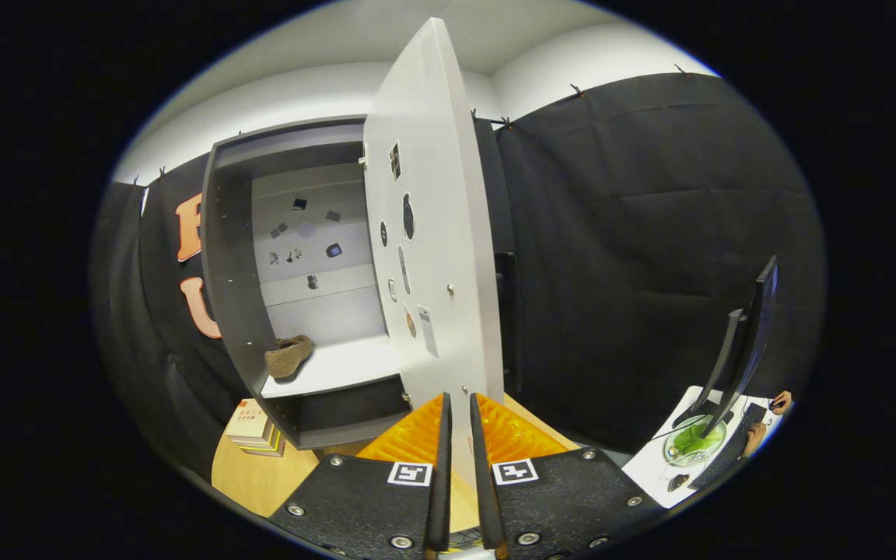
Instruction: Open the shoe cabinet door, grab the shoes and put them into the shoe cabinet, then close the shoe cabinet door.
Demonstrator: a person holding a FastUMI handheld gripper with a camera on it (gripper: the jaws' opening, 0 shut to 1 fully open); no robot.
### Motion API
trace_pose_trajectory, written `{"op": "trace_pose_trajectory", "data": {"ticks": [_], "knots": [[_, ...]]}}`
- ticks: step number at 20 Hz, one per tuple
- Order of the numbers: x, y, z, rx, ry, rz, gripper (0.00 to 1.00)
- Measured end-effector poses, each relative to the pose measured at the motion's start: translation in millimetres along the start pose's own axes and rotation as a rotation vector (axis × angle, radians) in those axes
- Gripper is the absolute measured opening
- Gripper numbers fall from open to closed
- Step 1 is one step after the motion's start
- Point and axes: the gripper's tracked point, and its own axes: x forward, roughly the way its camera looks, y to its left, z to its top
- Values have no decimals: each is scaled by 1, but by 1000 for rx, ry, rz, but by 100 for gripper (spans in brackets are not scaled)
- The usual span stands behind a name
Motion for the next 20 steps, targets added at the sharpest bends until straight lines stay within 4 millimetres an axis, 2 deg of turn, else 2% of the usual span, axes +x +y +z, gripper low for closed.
{"op": "trace_pose_trajectory", "data": {"ticks": [7,12,16,20], "knots": [[-8,21,-9,-5,6,46,15],[-10,40,-30,-16,51,89,14],[-4,74,-71,-33,116,155,14],[4,115,-125,-70,213,238,15]]}}
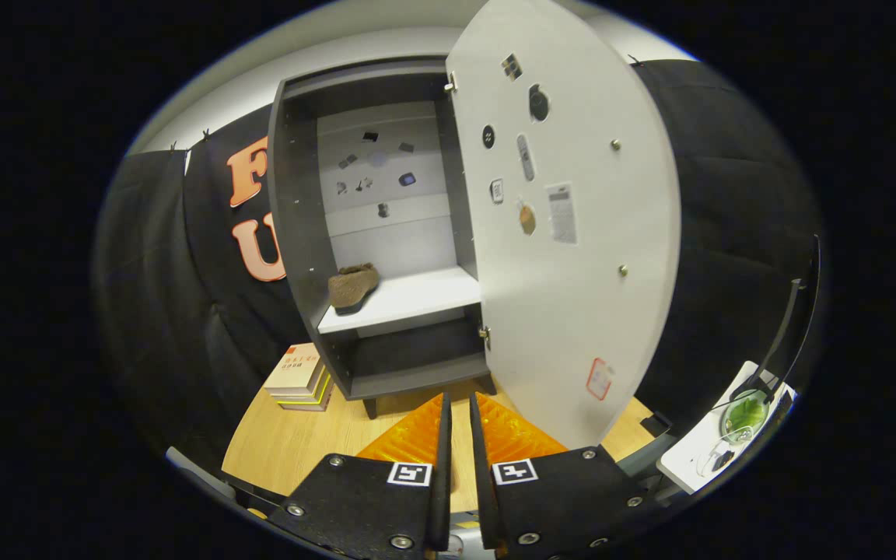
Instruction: Open the shoe cabinet door, grab the shoes and put them into the shoe cabinet, then close the shoe cabinet door.
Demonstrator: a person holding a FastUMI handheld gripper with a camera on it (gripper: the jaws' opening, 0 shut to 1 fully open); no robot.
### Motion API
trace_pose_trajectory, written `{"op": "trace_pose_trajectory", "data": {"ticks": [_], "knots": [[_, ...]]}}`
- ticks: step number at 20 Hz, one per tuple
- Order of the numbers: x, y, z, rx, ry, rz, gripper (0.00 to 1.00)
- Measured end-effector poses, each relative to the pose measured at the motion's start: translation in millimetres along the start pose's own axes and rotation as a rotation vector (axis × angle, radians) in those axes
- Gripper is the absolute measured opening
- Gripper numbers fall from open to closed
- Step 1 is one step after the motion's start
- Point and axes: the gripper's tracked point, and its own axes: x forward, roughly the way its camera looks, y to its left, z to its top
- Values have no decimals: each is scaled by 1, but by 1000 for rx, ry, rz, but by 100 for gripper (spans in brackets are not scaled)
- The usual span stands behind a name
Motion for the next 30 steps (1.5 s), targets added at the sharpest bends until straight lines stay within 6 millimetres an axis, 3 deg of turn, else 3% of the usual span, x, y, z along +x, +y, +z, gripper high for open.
{"op": "trace_pose_trajectory", "data": {"ticks": [9,17,21,27,30], "knots": [[74,65,-119,-76,255,119,16],[140,82,-211,-117,461,161,16],[170,81,-249,-167,540,162,16],[205,77,-291,-165,634,164,16],[220,80,-302,-159,652,167,16]]}}
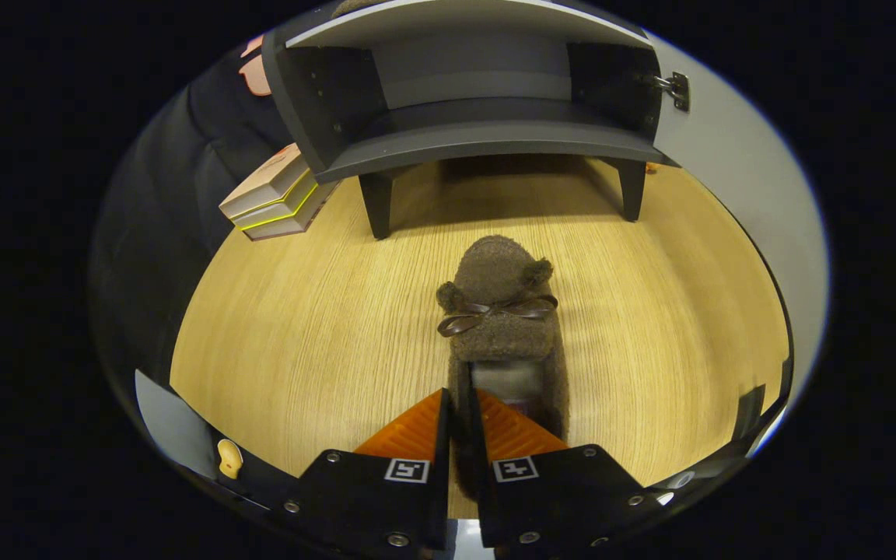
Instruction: Open the shoe cabinet door, grab the shoes and put them into the shoe cabinet, then close the shoe cabinet door.
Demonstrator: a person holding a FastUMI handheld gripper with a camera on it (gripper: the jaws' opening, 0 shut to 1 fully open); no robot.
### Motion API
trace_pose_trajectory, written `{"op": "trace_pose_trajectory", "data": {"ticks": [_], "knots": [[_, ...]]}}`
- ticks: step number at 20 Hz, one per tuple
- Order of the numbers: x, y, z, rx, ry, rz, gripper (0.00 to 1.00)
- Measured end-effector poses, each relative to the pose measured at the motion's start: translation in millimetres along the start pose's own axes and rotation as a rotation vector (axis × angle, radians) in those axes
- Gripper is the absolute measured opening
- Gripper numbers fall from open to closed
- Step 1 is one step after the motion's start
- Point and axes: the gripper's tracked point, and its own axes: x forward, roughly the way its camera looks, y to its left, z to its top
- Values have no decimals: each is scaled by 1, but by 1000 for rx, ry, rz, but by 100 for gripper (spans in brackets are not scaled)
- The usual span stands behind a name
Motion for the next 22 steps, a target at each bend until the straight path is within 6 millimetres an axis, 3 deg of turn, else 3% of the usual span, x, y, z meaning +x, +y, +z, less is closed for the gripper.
{"op": "trace_pose_trajectory", "data": {"ticks": [5,9,22], "knots": [[28,-1,13,14,-17,-26,14],[29,-1,15,19,-59,-35,7],[-55,-20,19,44,-134,-37,4]]}}
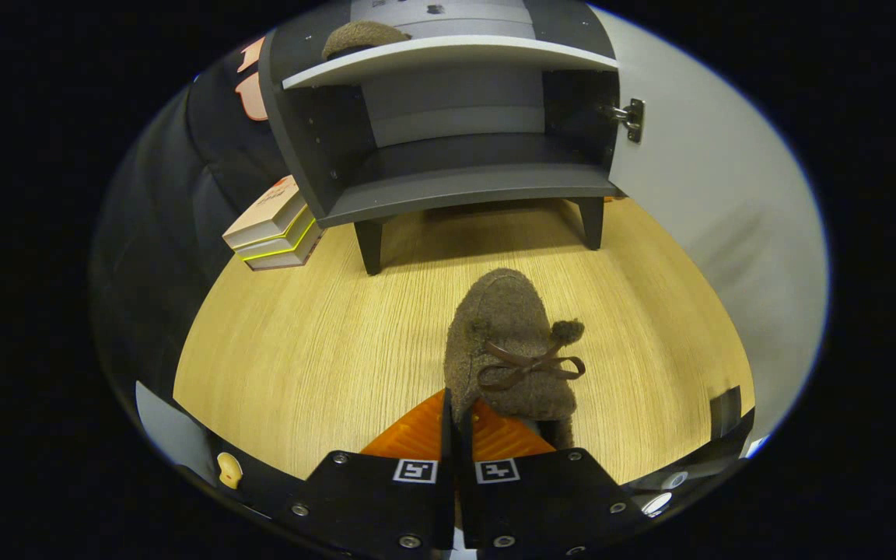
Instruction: Open the shoe cabinet door, grab the shoes and put them into the shoe cabinet, then close the shoe cabinet door.
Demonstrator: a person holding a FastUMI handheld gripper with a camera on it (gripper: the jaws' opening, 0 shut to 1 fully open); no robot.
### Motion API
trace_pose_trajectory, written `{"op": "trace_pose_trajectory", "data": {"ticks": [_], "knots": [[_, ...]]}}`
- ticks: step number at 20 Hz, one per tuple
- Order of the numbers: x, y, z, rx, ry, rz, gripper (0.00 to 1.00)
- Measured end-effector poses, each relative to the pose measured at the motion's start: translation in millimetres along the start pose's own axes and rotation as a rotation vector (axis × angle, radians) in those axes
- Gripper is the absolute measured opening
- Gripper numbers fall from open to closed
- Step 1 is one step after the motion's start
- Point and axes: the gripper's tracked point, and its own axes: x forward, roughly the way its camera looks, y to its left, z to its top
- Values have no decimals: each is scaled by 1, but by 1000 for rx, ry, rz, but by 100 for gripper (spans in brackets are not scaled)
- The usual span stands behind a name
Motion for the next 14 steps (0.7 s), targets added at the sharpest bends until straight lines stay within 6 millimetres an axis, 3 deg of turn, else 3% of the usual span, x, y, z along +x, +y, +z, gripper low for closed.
{"op": "trace_pose_trajectory", "data": {"ticks": [6,14], "knots": [[-40,0,21,9,-68,14,4],[-91,5,96,11,-215,35,4]]}}
